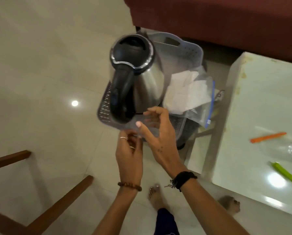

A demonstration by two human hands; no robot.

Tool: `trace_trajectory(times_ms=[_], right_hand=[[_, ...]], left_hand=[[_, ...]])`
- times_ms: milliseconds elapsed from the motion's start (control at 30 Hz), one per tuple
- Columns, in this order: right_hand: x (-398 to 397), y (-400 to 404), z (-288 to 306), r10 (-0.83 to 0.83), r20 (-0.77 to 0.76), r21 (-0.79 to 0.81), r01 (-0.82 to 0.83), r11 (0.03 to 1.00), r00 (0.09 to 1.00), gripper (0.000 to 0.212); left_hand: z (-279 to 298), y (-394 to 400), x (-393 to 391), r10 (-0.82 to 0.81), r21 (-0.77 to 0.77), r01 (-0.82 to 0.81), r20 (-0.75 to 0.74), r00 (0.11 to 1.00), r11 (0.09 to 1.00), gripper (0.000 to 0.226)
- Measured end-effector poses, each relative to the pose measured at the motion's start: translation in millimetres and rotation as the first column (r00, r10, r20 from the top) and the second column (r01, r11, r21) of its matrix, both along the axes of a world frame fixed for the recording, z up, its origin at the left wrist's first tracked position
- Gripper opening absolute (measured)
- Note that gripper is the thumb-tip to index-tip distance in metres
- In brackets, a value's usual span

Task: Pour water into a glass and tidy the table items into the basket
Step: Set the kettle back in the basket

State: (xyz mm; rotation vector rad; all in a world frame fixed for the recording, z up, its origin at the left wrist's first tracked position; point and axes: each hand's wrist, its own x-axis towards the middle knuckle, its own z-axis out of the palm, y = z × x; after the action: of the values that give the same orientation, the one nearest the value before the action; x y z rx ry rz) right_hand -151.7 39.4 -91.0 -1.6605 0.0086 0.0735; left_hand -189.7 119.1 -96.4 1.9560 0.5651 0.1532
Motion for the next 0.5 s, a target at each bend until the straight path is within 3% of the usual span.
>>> trace_trajectory(times_ms=[100, 167, 367, 500], right_hand=[[-24, -68, -7, -0.094, -0.034, -0.022, 0.093, 0.995, 0.995, 0.033], [-40, -123, -11, -0.172, -0.043, -0.08, 0.168, 0.983, 0.984, 0.039], [-97, -292, -25, -0.425, -0.084, -0.263, 0.391, 0.882, 0.901, 0.051], [-133, -380, -40, -0.579, -0.114, -0.351, 0.512, 0.784, 0.808, 0.053]], left_hand=[[0, -65, -9, -0.199, -0.235, 0.169, -0.112, 0.974, 0.957, 0.014], [0, -111, -10, -0.362, -0.305, 0.311, -0.127, 0.923, 0.9, 0.012], [-18, -244, -21, -0.684, -0.332, 0.61, -0.185, 0.706, 0.72, 0.031], [-35, -315, -25, -0.78, -0.376, 0.689, -0.199, 0.593, 0.62, 0.054]])
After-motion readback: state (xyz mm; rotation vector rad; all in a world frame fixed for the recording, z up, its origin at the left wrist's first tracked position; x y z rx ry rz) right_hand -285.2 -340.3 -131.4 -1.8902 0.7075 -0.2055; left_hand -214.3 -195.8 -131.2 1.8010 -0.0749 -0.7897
